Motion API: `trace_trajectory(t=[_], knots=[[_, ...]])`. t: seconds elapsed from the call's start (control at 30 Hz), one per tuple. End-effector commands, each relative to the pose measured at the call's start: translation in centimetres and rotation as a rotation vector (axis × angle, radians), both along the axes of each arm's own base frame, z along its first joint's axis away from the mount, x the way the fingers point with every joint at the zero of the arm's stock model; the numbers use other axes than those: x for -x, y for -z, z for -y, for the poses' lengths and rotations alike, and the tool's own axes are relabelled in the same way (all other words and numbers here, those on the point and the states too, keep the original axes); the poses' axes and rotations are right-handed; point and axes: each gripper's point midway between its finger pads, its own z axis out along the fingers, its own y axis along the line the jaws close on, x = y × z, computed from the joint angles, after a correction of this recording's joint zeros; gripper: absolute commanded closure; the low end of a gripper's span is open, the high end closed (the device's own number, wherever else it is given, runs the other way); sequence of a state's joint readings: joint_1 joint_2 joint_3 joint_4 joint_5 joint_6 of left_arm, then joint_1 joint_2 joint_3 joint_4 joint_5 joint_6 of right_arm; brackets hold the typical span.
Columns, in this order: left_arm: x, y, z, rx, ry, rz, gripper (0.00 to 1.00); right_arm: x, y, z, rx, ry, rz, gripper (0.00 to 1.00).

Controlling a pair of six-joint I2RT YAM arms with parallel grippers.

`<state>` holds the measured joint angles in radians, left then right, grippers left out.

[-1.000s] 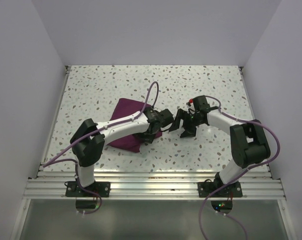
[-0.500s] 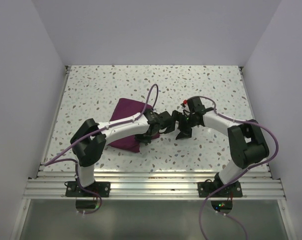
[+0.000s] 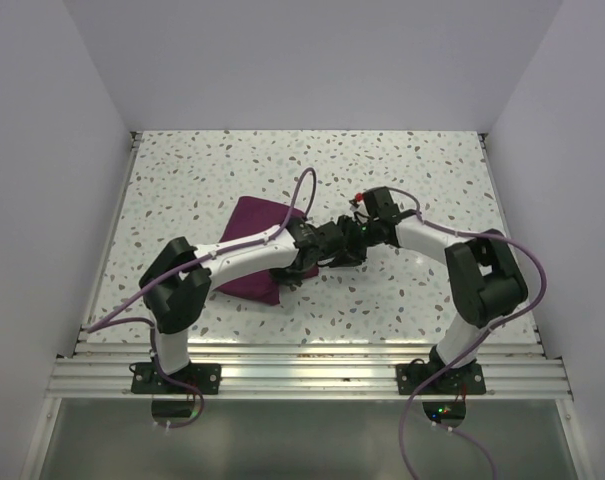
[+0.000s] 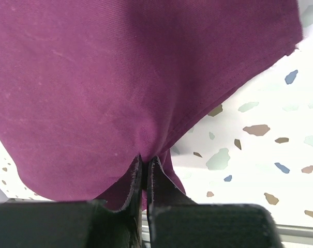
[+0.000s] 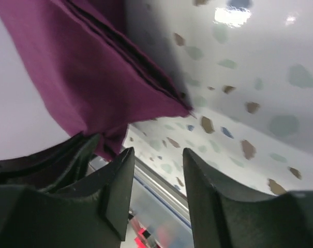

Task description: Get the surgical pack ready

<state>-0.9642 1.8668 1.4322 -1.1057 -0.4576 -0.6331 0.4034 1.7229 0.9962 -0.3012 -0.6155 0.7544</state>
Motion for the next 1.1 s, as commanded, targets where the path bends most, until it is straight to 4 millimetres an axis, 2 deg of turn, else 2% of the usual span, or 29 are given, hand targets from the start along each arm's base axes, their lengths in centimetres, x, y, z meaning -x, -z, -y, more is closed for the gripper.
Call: trace_trajectory(t=[0.0,0.1,0.2,0.43,0.53,0.57,0.6,0.67,0.7,0.73,0.77,0.87,0.97,1.0,1.07], knots=[[-1.3,-3.4,0.6,0.085,-0.009,0.091,1.00,-1.6,-3.1,-3.6,-0.132,-0.017,0.037,0.65],[-1.9,-5.1,0.7,0.121,-0.014,0.130,1.00,-1.9,-3.4,-5.4,-0.184,-0.007,0.025,0.74],[-2.0,-5.7,0.6,0.125,-0.010,0.139,1.00,-2.2,-3.6,-6.9,-0.216,-0.011,0.015,0.82],[-2.3,-6.3,1.0,0.148,-0.002,0.152,1.00,-2.5,-3.2,-10.6,-0.275,-0.028,-0.019,0.87],[-2.5,-6.4,1.3,0.156,0.004,0.151,1.00,-3.0,-3.8,-12.7,-0.309,-0.036,0.020,0.88],[-2.5,-6.5,1.3,0.156,0.006,0.151,1.00,-3.0,-2.6,-13.2,-0.299,-0.039,-0.004,0.89],[-2.6,-6.6,1.5,0.160,0.007,0.154,1.00,-3.0,-3.1,-14.5,-0.315,-0.061,0.013,0.89],[-2.7,-6.8,1.8,0.177,0.012,0.158,1.00,-3.4,-2.5,-16.0,-0.326,-0.057,0.017,0.90],[-2.9,-7.1,2.2,0.199,0.014,0.167,1.00,-3.7,-3.7,-17.6,-0.383,-0.062,0.053,0.90],[-3.1,-7.3,2.4,0.204,0.018,0.172,1.00,-3.3,-3.6,-18.0,-0.385,-0.058,0.028,0.90],[-3.3,-7.8,2.8,0.217,0.023,0.179,1.00,-3.4,-4.4,-19.1,-0.435,-0.071,0.068,0.90],[-3.5,-8.1,3.0,0.211,0.028,0.179,1.00,-4.0,-6.5,-20.3,-0.541,-0.060,0.105,0.89],[-3.6,-8.1,3.2,0.215,0.032,0.179,1.00,-4.4,-3.8,-20.4,-0.487,-0.048,0.082,0.84],[-3.6,-8.0,3.3,0.217,0.034,0.178,1.00,-4.7,-2.2,-20.7,-0.451,-0.040,0.075,0.81],[-3.4,-7.3,3.4,0.215,0.041,0.161,1.00,-5.2,-1.1,-20.7,-0.439,-0.027,0.086,0.73]])
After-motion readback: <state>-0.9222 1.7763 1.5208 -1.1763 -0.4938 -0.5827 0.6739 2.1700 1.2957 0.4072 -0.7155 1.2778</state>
